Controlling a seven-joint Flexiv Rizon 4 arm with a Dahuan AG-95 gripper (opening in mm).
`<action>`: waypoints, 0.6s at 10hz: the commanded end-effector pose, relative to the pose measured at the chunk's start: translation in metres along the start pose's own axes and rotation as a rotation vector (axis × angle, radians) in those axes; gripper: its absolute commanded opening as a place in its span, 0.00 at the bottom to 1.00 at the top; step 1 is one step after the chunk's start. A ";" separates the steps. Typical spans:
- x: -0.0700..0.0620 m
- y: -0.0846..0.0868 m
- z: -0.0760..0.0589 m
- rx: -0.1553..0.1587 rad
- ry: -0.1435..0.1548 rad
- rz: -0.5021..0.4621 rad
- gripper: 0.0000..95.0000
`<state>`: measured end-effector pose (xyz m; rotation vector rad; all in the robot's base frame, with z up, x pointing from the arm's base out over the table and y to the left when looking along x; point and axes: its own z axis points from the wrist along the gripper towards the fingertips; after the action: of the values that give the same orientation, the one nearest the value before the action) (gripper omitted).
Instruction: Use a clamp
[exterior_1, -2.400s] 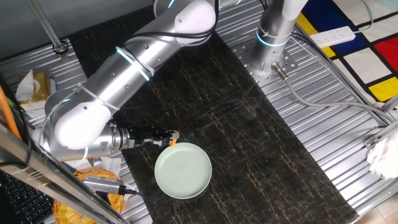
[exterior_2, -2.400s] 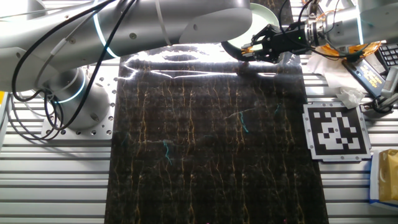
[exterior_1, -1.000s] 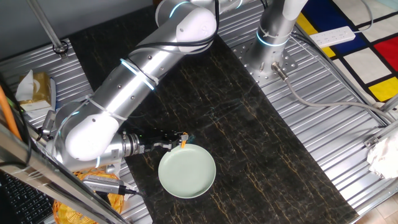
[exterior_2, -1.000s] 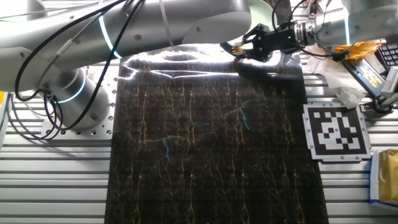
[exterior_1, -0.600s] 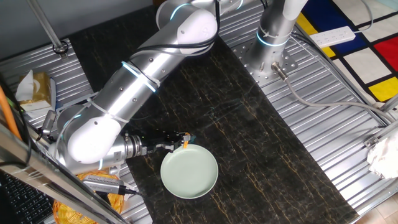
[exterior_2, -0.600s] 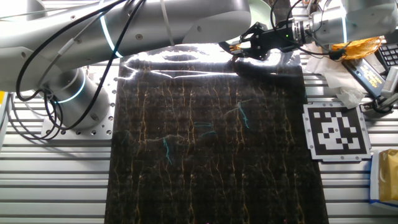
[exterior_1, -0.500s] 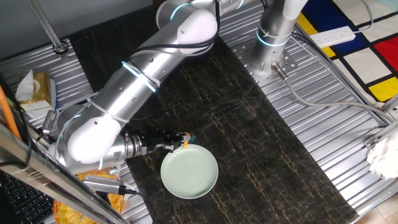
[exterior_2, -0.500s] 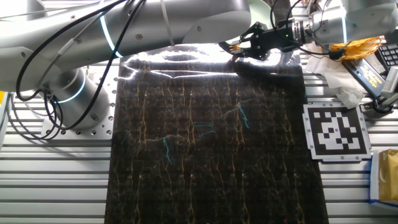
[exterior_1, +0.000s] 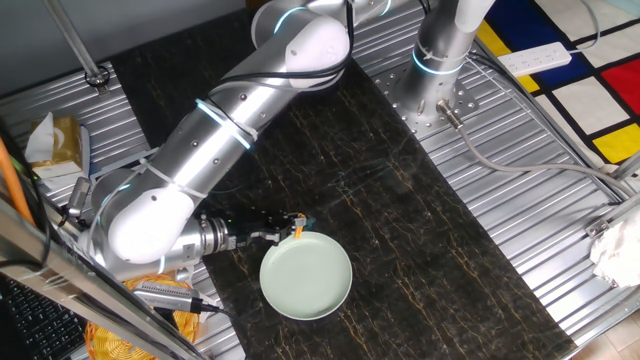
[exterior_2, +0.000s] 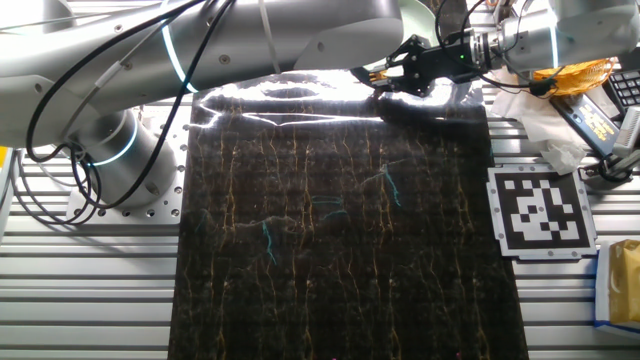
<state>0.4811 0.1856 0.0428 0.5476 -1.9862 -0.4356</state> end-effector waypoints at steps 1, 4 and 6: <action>-0.002 0.001 -0.061 0.001 0.000 0.001 0.00; -0.002 0.001 -0.061 0.001 0.000 -0.004 0.40; -0.002 0.001 -0.061 0.002 0.000 -0.004 0.40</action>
<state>0.4819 0.1859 0.0431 0.5524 -1.9875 -0.4371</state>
